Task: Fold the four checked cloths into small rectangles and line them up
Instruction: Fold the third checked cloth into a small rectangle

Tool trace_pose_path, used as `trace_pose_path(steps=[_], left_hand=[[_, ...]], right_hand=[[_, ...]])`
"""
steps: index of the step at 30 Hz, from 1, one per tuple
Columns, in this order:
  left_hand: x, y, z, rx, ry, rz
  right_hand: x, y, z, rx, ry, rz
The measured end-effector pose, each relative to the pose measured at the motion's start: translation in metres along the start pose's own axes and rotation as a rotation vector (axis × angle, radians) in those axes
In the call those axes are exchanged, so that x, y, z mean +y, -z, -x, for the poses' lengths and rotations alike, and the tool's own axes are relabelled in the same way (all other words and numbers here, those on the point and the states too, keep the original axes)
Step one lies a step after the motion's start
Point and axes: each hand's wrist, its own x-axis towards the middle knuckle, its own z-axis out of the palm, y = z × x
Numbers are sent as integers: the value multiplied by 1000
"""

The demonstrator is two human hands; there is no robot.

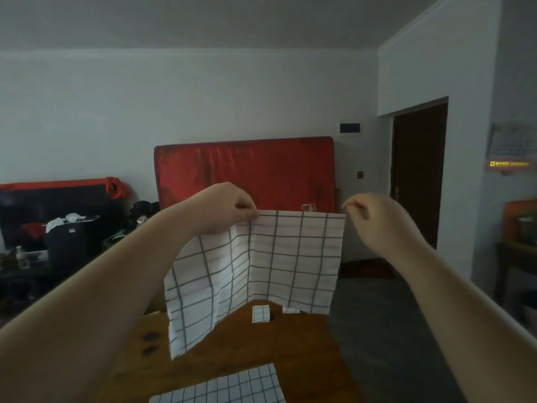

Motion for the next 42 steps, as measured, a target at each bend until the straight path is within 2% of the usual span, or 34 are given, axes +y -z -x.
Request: trace_pose_path(steps=[4, 7, 12, 15, 22, 32, 36, 42], left_hand=[[22, -8, -3, -35, -84, -93], [39, -12, -4, -25, -128, -149], [40, -14, 1, -1, -125, -132], [32, -16, 7, 13, -117, -132], [-14, -20, 25, -7, 29, -97], [-67, -33, 42, -20, 176, 2], [-70, -35, 38, 40, 196, 83], [-71, -43, 27, 54, 140, 76]], right_hand=[[-48, -19, 12, -54, 242, -12], [-70, -23, 11, -48, 322, 43], [-75, -22, 2, -156, 250, -2], [-77, -22, 1, -151, 249, -37], [-57, -26, -9, -168, 164, -61], [-42, -34, -15, -380, 66, -124], [-44, -36, -12, -495, 33, -313], [-46, -34, -6, -522, 50, -532]])
